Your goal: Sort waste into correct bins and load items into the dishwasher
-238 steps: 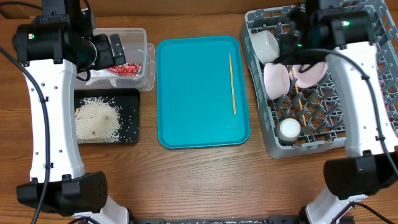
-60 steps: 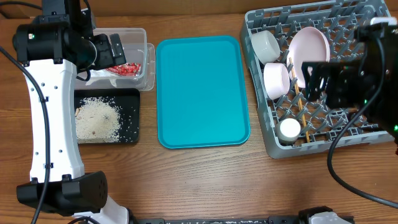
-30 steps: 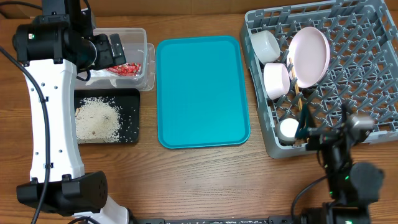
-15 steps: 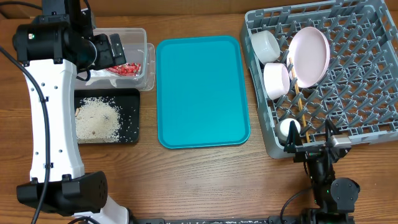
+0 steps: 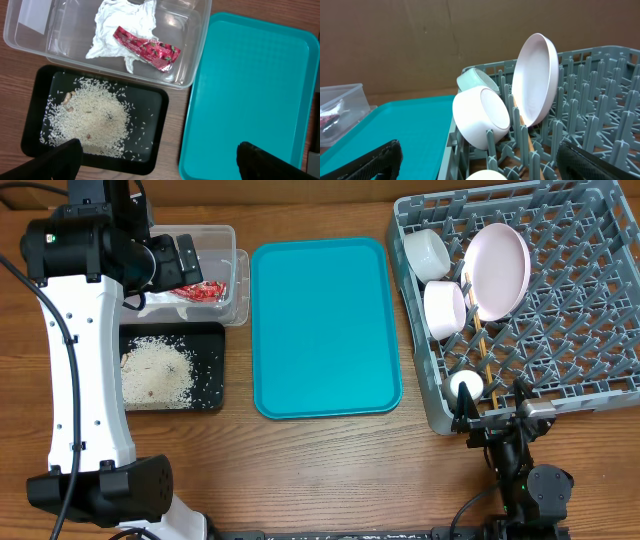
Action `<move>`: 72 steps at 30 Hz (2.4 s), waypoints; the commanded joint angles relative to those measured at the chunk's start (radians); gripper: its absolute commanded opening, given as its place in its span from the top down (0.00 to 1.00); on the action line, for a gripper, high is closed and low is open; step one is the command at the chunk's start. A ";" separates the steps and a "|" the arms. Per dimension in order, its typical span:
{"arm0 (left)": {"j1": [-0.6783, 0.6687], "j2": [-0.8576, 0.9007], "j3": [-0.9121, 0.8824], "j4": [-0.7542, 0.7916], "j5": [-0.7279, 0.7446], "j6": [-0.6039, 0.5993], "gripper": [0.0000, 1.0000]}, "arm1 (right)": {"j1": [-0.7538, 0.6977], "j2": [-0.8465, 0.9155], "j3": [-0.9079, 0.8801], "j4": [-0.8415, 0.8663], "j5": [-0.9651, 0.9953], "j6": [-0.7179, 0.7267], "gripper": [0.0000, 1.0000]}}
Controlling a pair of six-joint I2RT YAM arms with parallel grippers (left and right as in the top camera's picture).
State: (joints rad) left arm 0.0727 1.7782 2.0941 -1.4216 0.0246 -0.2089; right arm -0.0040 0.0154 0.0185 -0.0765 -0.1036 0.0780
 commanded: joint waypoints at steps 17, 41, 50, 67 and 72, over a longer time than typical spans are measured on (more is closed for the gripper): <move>-0.001 0.000 0.009 0.000 -0.006 -0.001 0.00 | 0.007 -0.013 -0.010 0.002 0.005 0.001 0.00; -0.056 -0.409 -0.309 0.442 0.159 0.232 0.00 | 0.007 -0.013 -0.010 0.002 0.005 0.001 0.00; -0.056 -0.776 -0.949 0.881 0.160 0.231 0.00 | 0.007 -0.013 -0.010 0.003 0.005 0.001 0.00; -0.056 -1.374 -1.889 1.457 0.106 0.194 0.00 | 0.007 -0.013 -0.010 0.002 0.005 0.001 0.00; -0.056 -1.543 -2.010 1.457 0.098 0.194 0.00 | 0.007 -0.013 -0.010 0.002 0.005 0.001 0.00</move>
State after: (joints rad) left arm 0.0193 0.3157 0.1349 0.0257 0.1452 -0.0010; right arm -0.0040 0.0147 0.0185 -0.0788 -0.1040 0.0776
